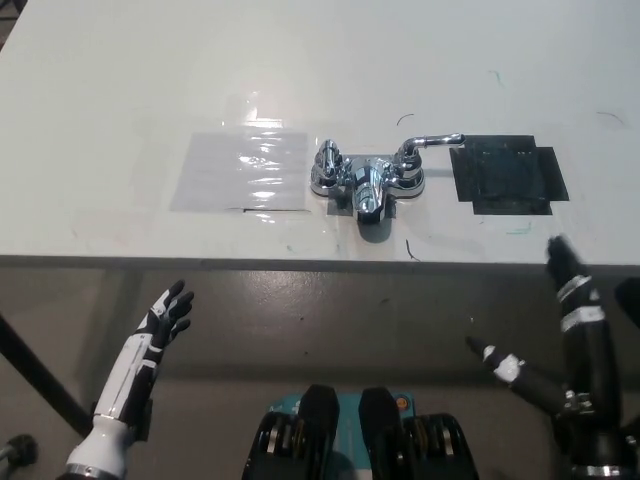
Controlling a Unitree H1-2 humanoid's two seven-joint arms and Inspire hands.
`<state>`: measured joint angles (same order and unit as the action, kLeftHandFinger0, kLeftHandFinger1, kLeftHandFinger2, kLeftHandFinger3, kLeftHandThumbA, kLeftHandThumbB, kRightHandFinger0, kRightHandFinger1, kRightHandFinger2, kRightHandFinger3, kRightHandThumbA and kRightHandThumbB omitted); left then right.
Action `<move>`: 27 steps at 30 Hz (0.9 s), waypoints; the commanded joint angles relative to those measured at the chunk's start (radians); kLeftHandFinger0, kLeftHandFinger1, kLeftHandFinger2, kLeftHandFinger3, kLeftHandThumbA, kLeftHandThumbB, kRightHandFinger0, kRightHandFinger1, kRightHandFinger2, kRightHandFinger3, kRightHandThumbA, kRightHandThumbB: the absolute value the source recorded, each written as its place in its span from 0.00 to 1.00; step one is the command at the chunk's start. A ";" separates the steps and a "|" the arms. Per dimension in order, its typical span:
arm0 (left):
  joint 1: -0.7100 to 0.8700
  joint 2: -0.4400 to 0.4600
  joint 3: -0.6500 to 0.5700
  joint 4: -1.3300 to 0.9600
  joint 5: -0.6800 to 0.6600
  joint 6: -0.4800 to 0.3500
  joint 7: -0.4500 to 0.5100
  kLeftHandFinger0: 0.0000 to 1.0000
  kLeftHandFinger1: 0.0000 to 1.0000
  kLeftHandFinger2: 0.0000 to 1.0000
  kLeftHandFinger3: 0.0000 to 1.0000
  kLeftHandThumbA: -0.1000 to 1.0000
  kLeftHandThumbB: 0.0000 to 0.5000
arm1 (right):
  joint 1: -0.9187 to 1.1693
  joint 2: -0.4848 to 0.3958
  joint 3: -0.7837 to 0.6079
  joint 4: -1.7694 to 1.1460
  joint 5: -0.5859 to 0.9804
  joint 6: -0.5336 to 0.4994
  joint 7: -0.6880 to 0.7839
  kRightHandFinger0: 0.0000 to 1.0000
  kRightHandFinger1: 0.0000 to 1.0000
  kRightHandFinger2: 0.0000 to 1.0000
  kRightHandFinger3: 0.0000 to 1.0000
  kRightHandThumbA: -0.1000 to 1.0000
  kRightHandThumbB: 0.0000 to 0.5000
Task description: The faucet is at the center of the desk and the robot turn off the faucet by turning the right faucet handle using the right hand
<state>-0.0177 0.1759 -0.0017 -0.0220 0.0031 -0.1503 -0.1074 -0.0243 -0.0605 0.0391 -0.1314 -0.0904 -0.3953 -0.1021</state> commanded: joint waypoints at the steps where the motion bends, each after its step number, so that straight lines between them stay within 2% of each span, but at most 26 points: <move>1: 0.005 -0.002 -0.015 -0.057 -0.010 -0.047 -0.018 1.00 1.00 1.00 1.00 1.00 0.62 | -0.097 -0.112 -0.036 -0.157 0.083 0.055 0.078 1.00 1.00 1.00 1.00 1.00 0.39; 4: 0.004 0.000 -0.022 -0.060 -0.007 -0.052 -0.021 1.00 1.00 1.00 1.00 1.00 0.63 | -0.209 -0.217 -0.070 -0.171 0.187 0.192 0.131 1.00 1.00 1.00 1.00 1.00 0.59; 5: 0.004 -0.001 -0.023 -0.061 -0.009 -0.055 -0.021 1.00 1.00 1.00 1.00 1.00 0.64 | -0.239 -0.243 -0.076 -0.157 0.223 0.219 0.146 1.00 1.00 1.00 1.00 1.00 0.58; 8: 0.012 -0.006 -0.030 -0.079 -0.010 -0.050 -0.020 1.00 1.00 1.00 1.00 1.00 0.63 | -0.379 -0.337 -0.100 -0.049 0.350 0.293 0.217 1.00 1.00 1.00 1.00 1.00 0.65; 13: 0.028 -0.021 -0.039 -0.087 -0.027 -0.073 -0.020 1.00 1.00 1.00 1.00 1.00 0.56 | -0.596 -0.398 -0.092 0.167 0.397 0.347 0.313 1.00 1.00 1.00 1.00 1.00 0.62; 14: 0.031 -0.021 -0.040 -0.082 -0.029 -0.083 -0.021 1.00 1.00 1.00 1.00 1.00 0.52 | -0.641 -0.403 -0.083 0.209 0.393 0.368 0.329 1.00 1.00 1.00 1.00 1.00 0.61; 18: 0.043 -0.023 -0.040 -0.074 -0.028 -0.092 -0.016 1.00 1.00 1.00 1.00 1.00 0.52 | -0.782 -0.394 -0.053 0.365 0.367 0.410 0.378 1.00 1.00 1.00 1.00 1.00 0.61; 21: 0.046 -0.022 -0.041 -0.073 -0.029 -0.086 -0.018 1.00 1.00 1.00 1.00 1.00 0.53 | -0.862 -0.378 -0.044 0.470 0.373 0.456 0.413 1.00 1.00 1.00 1.00 1.00 0.66; 23: 0.047 -0.021 -0.042 -0.068 -0.026 -0.090 -0.018 1.00 1.00 1.00 1.00 1.00 0.54 | -0.943 -0.360 -0.039 0.597 0.385 0.465 0.464 1.00 1.00 1.00 1.00 1.00 0.63; 25: 0.048 -0.022 -0.043 -0.067 -0.033 -0.086 -0.021 1.00 1.00 1.00 1.00 1.00 0.53 | -1.014 -0.346 -0.029 0.722 0.376 0.454 0.505 1.00 1.00 1.00 1.00 1.00 0.71; 27: 0.047 -0.021 -0.046 -0.069 -0.034 -0.081 -0.023 1.00 1.00 1.00 1.00 1.00 0.55 | -1.068 -0.335 -0.030 0.820 0.374 0.452 0.533 1.00 1.00 1.00 1.00 1.00 0.70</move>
<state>0.0296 0.1535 -0.0452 -0.0494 -0.0010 -0.1745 -0.1076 -0.9097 -0.4034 0.0007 0.5131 0.2299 0.0003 0.2679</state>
